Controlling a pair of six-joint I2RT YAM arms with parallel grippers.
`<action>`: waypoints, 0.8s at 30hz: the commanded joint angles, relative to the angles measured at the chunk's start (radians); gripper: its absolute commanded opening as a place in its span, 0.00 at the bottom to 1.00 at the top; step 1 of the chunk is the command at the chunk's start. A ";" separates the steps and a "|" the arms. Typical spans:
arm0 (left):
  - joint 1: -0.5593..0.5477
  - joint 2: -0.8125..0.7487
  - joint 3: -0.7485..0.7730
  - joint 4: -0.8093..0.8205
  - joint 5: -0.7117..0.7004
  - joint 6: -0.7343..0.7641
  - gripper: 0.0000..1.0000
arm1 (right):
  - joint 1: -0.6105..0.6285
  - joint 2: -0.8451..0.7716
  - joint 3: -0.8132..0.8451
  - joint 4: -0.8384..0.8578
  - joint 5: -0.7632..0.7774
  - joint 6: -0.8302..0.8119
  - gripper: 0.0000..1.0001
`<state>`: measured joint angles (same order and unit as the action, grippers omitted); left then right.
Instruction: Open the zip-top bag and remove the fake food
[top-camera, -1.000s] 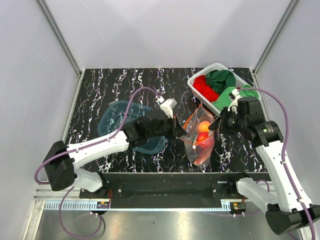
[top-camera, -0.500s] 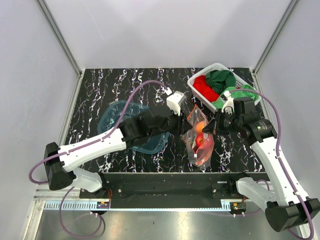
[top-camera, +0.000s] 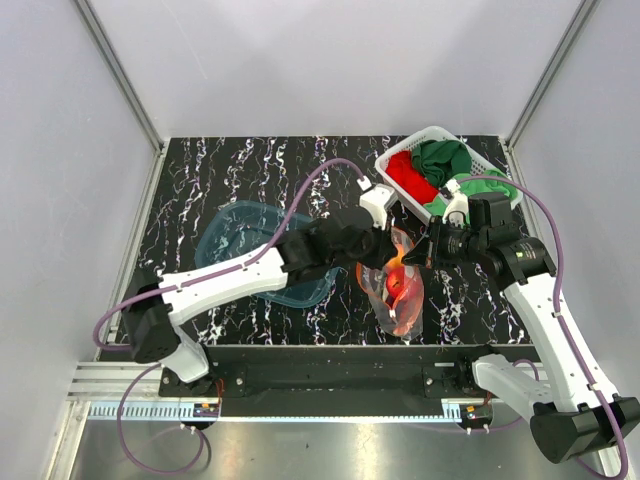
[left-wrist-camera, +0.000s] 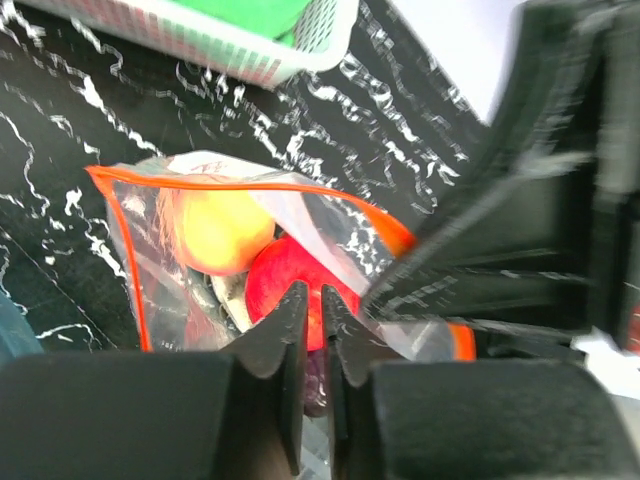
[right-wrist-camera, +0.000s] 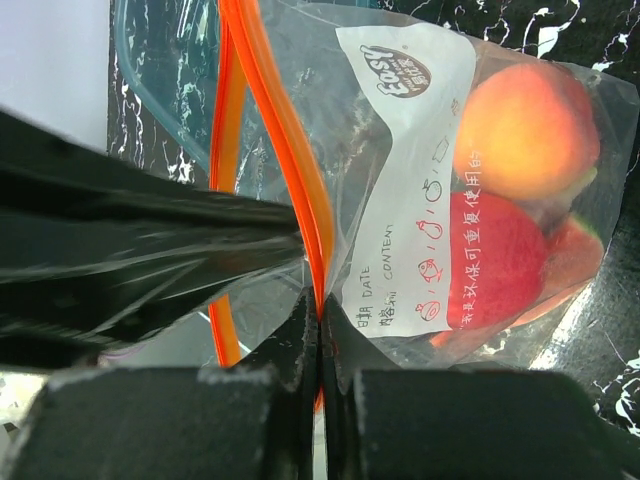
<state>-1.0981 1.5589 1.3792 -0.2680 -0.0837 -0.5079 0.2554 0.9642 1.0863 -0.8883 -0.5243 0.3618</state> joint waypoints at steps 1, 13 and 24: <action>-0.006 0.020 0.038 0.046 -0.022 -0.023 0.09 | 0.005 -0.013 0.023 0.015 -0.025 -0.015 0.00; -0.005 0.087 -0.064 0.114 0.078 -0.101 0.39 | 0.004 -0.036 0.018 -0.003 -0.019 -0.004 0.00; -0.012 0.135 -0.121 0.196 0.107 -0.139 0.72 | 0.005 -0.061 -0.029 -0.018 0.018 0.011 0.00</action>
<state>-1.0992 1.6806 1.2510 -0.1658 -0.0013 -0.6334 0.2554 0.9218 1.0653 -0.9112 -0.5110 0.3702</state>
